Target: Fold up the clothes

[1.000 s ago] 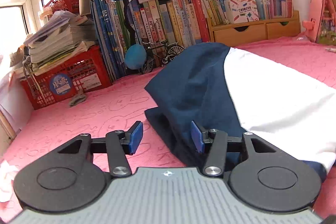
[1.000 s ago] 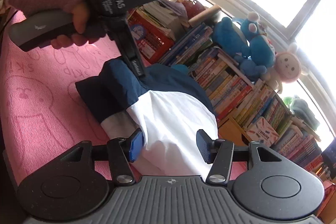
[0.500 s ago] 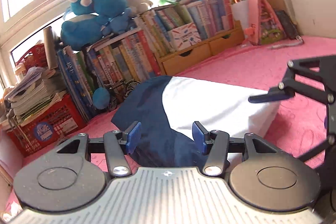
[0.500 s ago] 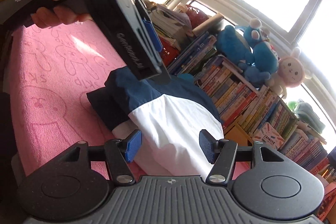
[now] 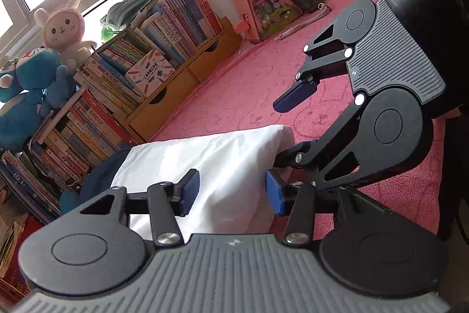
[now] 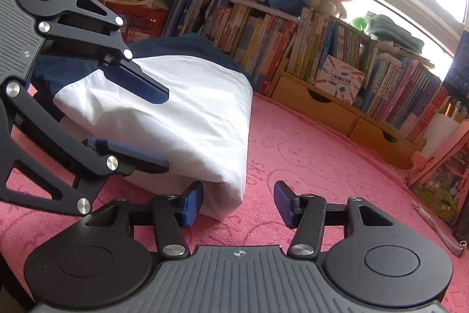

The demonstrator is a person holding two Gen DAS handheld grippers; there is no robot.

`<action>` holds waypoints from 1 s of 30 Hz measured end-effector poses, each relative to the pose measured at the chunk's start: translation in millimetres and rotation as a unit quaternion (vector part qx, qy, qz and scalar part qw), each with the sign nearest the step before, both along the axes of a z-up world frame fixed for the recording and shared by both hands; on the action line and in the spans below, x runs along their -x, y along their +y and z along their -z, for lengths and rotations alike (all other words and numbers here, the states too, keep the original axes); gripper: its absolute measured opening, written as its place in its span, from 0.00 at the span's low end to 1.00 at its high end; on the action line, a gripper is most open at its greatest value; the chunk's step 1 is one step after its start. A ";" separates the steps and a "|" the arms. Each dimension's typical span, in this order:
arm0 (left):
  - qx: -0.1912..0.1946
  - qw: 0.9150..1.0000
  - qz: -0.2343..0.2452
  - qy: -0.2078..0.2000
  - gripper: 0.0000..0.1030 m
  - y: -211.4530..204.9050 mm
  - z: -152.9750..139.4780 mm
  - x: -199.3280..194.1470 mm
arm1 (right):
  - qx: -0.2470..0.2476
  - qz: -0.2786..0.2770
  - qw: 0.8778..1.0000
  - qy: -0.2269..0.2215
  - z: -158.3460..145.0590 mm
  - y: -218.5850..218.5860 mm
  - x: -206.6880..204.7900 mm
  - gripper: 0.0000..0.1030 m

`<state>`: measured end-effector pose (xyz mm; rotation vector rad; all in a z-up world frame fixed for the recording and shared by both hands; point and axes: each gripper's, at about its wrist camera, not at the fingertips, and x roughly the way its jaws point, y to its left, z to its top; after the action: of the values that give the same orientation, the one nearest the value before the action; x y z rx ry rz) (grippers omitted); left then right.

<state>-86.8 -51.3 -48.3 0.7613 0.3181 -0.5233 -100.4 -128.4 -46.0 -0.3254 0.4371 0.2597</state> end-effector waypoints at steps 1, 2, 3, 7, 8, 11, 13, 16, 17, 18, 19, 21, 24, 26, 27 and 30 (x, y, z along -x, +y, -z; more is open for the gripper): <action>-0.001 1.000 -0.003 0.003 0.50 -0.2 0.6 -1.9 | -0.028 0.004 0.999 0.020 -1.2 -4.2 -7.9 0.39; -0.003 1.000 -0.006 0.006 0.51 0.0 0.9 -3.7 | -0.068 0.009 0.997 0.042 -3.2 -11.5 -15.7 0.34; -0.006 1.000 -0.008 0.007 0.51 0.3 2.0 -4.7 | -0.100 0.012 0.993 0.056 -5.7 -18.5 -19.4 0.27; -0.037 0.999 -0.012 -0.002 0.49 -0.3 10.8 -6.0 | -0.198 0.021 0.976 0.093 -5.9 -36.7 -34.0 0.20; -0.046 0.999 -0.016 -0.010 0.43 -0.6 12.9 -6.3 | -0.204 0.022 0.974 0.094 -5.7 -38.1 -34.5 0.20; -0.045 0.998 -0.039 -0.010 0.17 2.9 11.5 -10.5 | -0.208 0.023 0.974 0.093 -3.8 -39.3 -34.5 0.20; -0.034 0.998 -0.051 -0.003 0.15 9.0 7.2 -11.7 | -0.204 0.023 0.975 0.089 -3.7 -37.7 -33.6 0.20; -0.038 0.997 -0.068 0.000 0.15 18.9 6.1 -8.4 | -0.199 0.025 0.976 0.084 -3.7 -35.3 -32.1 0.20; -0.041 0.996 -0.075 0.002 0.15 22.7 6.3 -6.8 | -0.199 0.025 0.976 0.083 -3.7 -35.2 -31.8 0.20; -0.044 0.995 -0.084 0.004 0.15 27.3 6.8 -4.9 | -0.199 0.025 0.976 0.082 -3.6 -35.3 -31.6 0.20; -0.048 0.994 -0.093 0.007 0.15 32.6 6.9 -3.2 | -0.200 0.026 0.976 0.081 -3.6 -35.4 -31.4 0.20; -0.051 0.992 -0.114 0.015 0.15 43.7 6.0 -0.8 | -0.200 0.026 0.976 0.079 -3.5 -35.5 -31.0 0.20; -0.055 0.988 -0.145 0.021 0.15 60.0 5.3 5.7 | -0.201 0.028 0.976 0.077 -3.3 -35.8 -30.4 0.20; -0.058 0.985 -0.158 0.023 0.15 66.8 5.5 9.0 | -0.201 0.028 0.976 0.075 -3.1 -36.0 -30.0 0.20; -0.059 0.984 -0.165 0.025 0.15 70.2 5.6 10.7 | -0.201 0.029 0.976 0.075 -3.1 -36.1 -29.8 0.20; -0.059 0.983 -0.174 0.027 0.15 73.1 7.2 12.8 | -0.199 0.027 0.977 0.074 -3.0 -35.1 -29.2 0.20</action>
<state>-99.6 21.8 -55.5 0.7861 0.5257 -0.1951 -71.2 -163.5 -43.0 0.0988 0.5282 0.3132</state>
